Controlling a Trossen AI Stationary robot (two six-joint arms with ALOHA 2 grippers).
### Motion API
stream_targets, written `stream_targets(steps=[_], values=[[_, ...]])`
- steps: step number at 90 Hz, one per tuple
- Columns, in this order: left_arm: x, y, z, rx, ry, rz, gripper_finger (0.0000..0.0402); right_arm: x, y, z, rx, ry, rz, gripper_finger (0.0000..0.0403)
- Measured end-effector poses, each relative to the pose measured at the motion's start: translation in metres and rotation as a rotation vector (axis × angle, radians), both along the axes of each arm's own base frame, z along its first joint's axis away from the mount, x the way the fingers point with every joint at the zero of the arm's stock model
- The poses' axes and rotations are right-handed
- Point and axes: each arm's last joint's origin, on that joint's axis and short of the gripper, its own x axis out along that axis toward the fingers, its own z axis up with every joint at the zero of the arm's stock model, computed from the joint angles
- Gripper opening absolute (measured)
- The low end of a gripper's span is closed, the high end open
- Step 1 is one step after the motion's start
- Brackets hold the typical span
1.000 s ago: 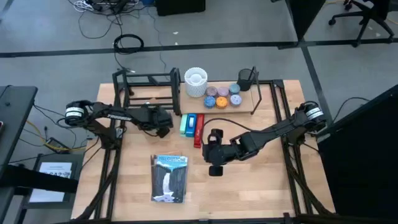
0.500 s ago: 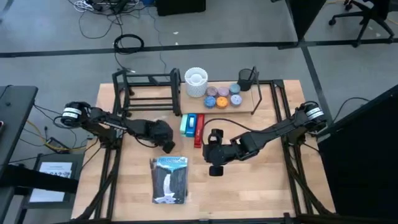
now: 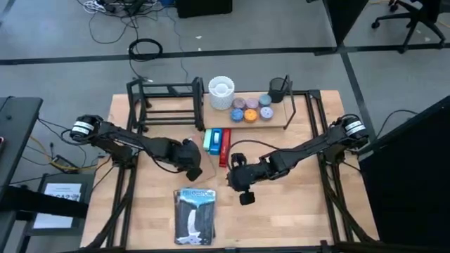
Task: Stock shelves
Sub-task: Remove the brown book from the bookshelf
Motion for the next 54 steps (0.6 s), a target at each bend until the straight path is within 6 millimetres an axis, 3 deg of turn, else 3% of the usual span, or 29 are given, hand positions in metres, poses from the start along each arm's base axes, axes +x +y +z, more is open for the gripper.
stream_targets(steps=[15, 33, 46, 54], values=[[-0.018, 0.006, -0.015, 0.109, 0.143, 0.019, 0.0000, 0.008, -0.005, -0.020, -0.215, -0.152, 0.170, 0.0151], [-0.033, 0.009, -0.046, 0.130, 0.160, 0.021, 0.0000, 0.035, -0.011, -0.070, -0.490, -0.084, 0.285, 0.0227], [-0.037, 0.009, -0.065, 0.076, 0.083, 0.017, 0.0000, 0.051, -0.011, -0.114, -0.712, 0.020, 0.323, 0.0244], [-0.040, 0.008, -0.072, 0.065, 0.047, 0.032, 0.0000, 0.058, -0.010, -0.126, -0.824, 0.045, 0.322, 0.0243]])
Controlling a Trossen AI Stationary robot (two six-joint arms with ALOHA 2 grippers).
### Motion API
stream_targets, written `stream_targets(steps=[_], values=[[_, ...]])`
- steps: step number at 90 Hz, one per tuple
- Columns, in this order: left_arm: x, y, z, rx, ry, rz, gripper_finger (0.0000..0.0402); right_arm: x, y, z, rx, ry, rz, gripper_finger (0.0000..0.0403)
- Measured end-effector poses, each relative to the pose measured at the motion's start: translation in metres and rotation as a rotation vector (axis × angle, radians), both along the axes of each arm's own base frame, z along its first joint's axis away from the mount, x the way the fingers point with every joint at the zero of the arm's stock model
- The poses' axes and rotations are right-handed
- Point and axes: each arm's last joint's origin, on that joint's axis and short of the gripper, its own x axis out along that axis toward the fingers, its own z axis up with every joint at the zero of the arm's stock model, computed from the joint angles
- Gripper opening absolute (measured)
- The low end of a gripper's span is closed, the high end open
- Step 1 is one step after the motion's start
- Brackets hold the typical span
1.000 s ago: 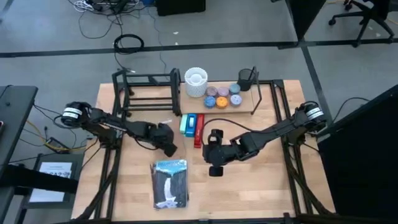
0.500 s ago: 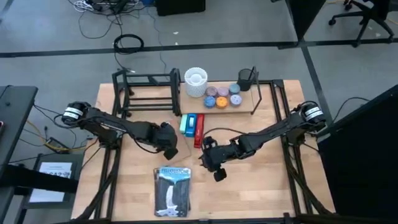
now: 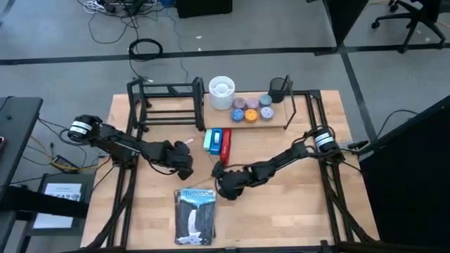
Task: Stock shelves
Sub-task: Remove the brown book from the bookshelf
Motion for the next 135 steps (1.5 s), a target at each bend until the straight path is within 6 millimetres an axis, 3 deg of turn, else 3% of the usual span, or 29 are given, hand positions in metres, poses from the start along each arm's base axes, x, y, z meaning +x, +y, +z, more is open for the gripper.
stream_targets(steps=[6, 47, 55, 68, 73, 83, 94, 114, 123, 135], values=[[0.001, -0.001, -0.002, -0.002, -0.024, -0.002, 0.0000, 0.003, -0.002, -0.009, -0.029, 0.022, -0.001, 0.0239], [0.007, -0.004, -0.003, -0.039, -0.089, -0.089, 0.0000, 0.011, -0.027, -0.005, 0.053, -0.042, -0.151, 0.0207], [0.007, -0.004, -0.003, -0.034, -0.085, -0.101, 0.0000, 0.010, -0.021, -0.001, 0.042, -0.072, -0.166, 0.0167], [0.010, -0.004, 0.006, 0.028, -0.030, -0.148, 0.0000, 0.008, -0.015, 0.005, 0.037, -0.106, -0.205, 0.0035], [0.012, -0.005, 0.014, 0.067, 0.030, -0.180, 0.0000, 0.008, -0.015, 0.006, 0.044, -0.120, -0.227, 0.0015], [0.017, -0.008, 0.045, 0.206, 0.141, -0.230, 0.0000, 0.006, -0.012, 0.018, 0.092, -0.195, -0.301, 0.0004], [0.017, -0.014, 0.096, 0.414, 0.246, -0.250, 0.0000, 0.003, -0.009, 0.047, 0.198, -0.308, -0.372, 0.0002], [0.022, -0.028, 0.189, 0.640, 0.118, -0.267, 0.0000, -0.010, -0.001, 0.100, 0.361, -0.411, -0.326, 0.0001], [0.021, -0.032, 0.220, 0.674, 0.041, -0.268, 0.0000, -0.018, -0.002, 0.122, 0.426, -0.434, -0.314, 0.0001], [0.018, -0.038, 0.246, 0.717, -0.053, -0.270, 0.0000, -0.032, -0.007, 0.152, 0.478, -0.473, -0.322, 0.0000]])
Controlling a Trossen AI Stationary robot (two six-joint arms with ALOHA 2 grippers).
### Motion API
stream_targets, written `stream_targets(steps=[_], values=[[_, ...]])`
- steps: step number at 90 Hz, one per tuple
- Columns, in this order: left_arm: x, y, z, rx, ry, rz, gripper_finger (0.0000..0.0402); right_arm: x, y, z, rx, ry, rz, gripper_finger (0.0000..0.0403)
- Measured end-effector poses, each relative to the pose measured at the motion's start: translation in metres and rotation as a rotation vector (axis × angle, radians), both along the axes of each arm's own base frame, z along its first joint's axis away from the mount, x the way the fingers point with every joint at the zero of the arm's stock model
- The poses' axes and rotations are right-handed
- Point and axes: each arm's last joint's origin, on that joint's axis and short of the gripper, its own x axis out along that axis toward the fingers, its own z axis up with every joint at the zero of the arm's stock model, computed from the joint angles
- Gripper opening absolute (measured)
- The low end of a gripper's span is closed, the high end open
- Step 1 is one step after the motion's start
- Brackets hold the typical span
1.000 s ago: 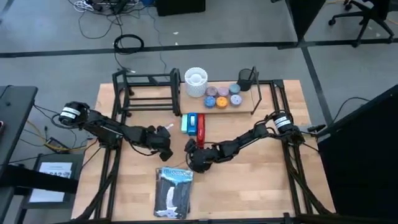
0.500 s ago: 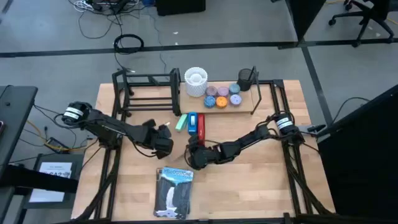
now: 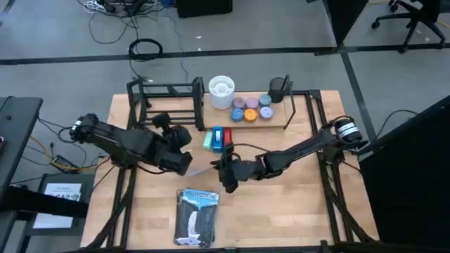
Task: Stock shelves
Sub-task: Remove the brown book from the bookshelf
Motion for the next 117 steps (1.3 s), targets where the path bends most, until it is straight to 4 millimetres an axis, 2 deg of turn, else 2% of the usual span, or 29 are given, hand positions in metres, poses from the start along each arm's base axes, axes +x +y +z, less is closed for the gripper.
stream_targets(steps=[17, 31, 36, 47, 57, 68, 80, 90, 98, 107, 117], values=[[-0.006, -0.011, 0.017, -0.010, -0.052, -0.050, 0.0000, -0.026, -0.007, 0.041, 0.117, -0.051, 0.029, 0.0000], [-0.012, -0.027, 0.016, -0.118, 0.015, -0.164, 0.0000, -0.049, -0.011, 0.062, 0.274, -0.040, 0.050, 0.0000], [-0.016, -0.034, 0.014, -0.157, 0.046, -0.208, 0.0000, -0.060, -0.014, 0.061, 0.341, -0.028, 0.026, 0.0000], [-0.029, -0.052, 0.012, -0.240, 0.035, -0.222, 0.0000, -0.089, -0.013, 0.047, 0.459, -0.036, -0.001, 0.0000], [-0.042, -0.073, 0.000, -0.207, -0.098, -0.190, 0.0000, -0.121, -0.005, 0.049, 0.601, -0.217, -0.014, 0.0000], [-0.050, -0.096, -0.028, -0.149, -0.300, -0.174, 0.0000, -0.149, 0.006, 0.050, 0.684, -0.470, -0.059, 0.0000], [-0.040, -0.112, -0.067, -0.139, -0.568, -0.152, 0.0001, -0.172, 0.012, 0.065, 0.696, -0.756, -0.116, 0.0000], [-0.026, -0.120, -0.093, -0.164, -0.708, -0.137, 0.0015, -0.180, 0.013, 0.076, 0.621, -0.867, -0.111, 0.0000], [-0.012, -0.121, -0.109, -0.240, -0.803, -0.114, 0.0043, -0.184, 0.008, 0.087, 0.618, -0.967, -0.056, 0.0000], [0.006, -0.115, -0.119, -0.363, -0.891, -0.161, 0.0087, -0.185, 0.003, 0.094, 0.619, -1.050, 0.018, 0.0000], [0.022, -0.101, -0.116, -0.437, -1.050, -0.400, 0.0144, -0.183, -0.002, 0.098, 0.619, -1.102, 0.104, 0.0000]])
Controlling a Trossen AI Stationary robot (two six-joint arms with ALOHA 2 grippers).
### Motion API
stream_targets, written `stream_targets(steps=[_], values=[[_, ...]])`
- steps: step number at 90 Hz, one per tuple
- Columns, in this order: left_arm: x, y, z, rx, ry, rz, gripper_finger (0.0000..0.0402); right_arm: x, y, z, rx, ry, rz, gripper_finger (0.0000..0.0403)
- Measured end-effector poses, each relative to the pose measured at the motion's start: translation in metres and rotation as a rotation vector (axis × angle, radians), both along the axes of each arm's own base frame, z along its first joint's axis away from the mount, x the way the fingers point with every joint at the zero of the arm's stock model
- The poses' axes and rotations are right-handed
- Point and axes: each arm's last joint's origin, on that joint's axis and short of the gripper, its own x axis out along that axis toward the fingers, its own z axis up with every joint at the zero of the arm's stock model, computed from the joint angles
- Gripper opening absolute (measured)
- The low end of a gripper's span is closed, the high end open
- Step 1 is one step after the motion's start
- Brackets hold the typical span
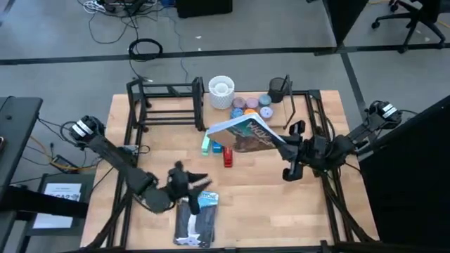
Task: Stock shelves
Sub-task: Remove the brown book from the bookshelf
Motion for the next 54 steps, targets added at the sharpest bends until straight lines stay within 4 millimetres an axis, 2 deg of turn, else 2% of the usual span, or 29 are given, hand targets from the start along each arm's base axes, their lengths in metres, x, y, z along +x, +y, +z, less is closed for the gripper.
stream_targets(steps=[9, 21, 28, 44, 54], values=[[0.004, 0.022, 0.000, 0.076, -0.154, -0.016, 0.0189, 0.002, -0.002, 0.002, -0.007, -0.038, 0.053, 0.0000], [0.011, 0.055, -0.011, 0.112, -0.160, 0.082, 0.0236, 0.002, -0.002, 0.003, -0.021, -0.063, 0.102, 0.0000], [0.020, 0.071, -0.013, 0.118, -0.168, 0.065, 0.0260, 0.003, -0.002, 0.003, -0.017, -0.067, 0.121, 0.0000], [0.042, 0.092, -0.010, 0.137, -0.201, 0.032, 0.0305, 0.003, -0.001, 0.002, -0.027, -0.061, 0.136, 0.0000], [0.054, 0.095, -0.007, 0.163, -0.221, -0.042, 0.0319, 0.003, -0.001, 0.003, -0.026, -0.068, 0.138, 0.0000]])
